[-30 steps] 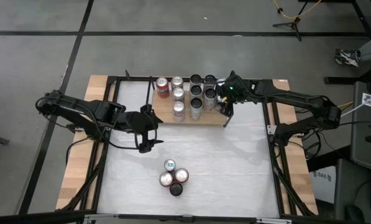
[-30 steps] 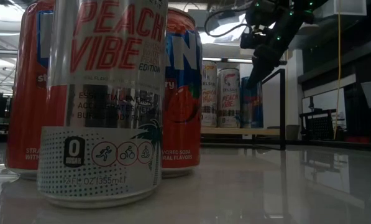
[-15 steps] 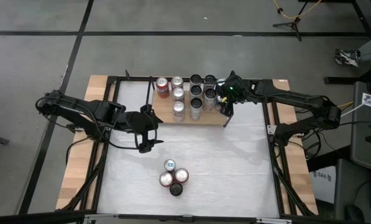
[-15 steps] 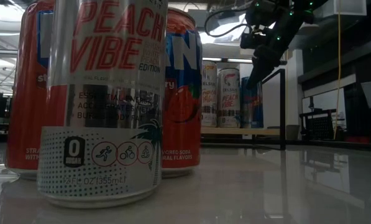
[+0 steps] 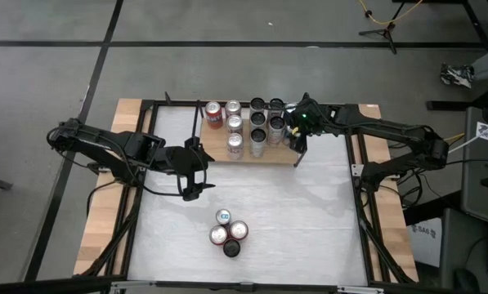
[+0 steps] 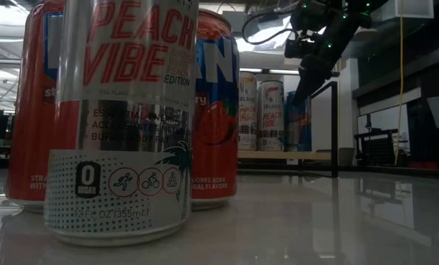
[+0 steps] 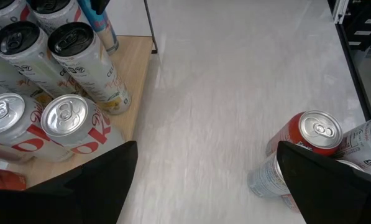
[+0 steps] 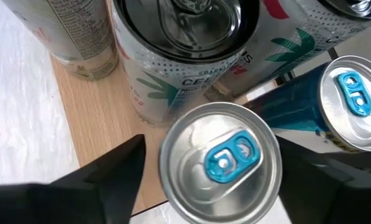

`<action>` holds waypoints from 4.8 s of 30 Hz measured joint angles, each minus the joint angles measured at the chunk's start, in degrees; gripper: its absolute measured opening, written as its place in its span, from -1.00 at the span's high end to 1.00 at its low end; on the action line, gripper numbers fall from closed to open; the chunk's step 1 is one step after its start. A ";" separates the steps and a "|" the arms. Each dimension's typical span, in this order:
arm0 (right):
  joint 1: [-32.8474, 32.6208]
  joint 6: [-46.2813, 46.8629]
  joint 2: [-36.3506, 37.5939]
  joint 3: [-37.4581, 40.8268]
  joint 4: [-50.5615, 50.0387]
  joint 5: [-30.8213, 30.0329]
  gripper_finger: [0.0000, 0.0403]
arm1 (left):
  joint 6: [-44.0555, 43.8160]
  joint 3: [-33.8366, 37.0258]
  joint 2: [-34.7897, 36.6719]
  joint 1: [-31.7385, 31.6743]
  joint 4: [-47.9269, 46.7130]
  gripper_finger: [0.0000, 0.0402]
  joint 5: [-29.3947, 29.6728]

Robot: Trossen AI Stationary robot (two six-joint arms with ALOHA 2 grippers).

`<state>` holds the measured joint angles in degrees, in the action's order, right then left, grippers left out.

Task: Place canned beverage on shelf
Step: Put the blue soda can onto the shelf aligned with the other blue soda can, then put the red soda can onto the shelf aligned with the other red soda can

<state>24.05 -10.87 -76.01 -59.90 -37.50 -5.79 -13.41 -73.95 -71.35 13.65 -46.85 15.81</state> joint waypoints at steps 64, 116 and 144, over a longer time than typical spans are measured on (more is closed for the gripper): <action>-0.09 8.08 18.57 -0.09 4.64 23.70 -0.80 | -18.59 0.02 -4.91 12.25 7.05 -0.88 -0.12; -29.44 9.55 9.38 -0.09 9.11 9.38 -0.80 | -53.60 -0.02 -24.72 23.39 8.75 -0.88 0.00; -29.40 9.49 8.57 -0.09 10.45 10.32 -0.80 | -55.58 -0.02 -31.63 20.11 10.87 -0.88 1.07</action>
<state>-5.34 -1.39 -67.44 -59.99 -27.04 4.54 -68.99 -73.97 -102.98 33.76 -35.98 16.88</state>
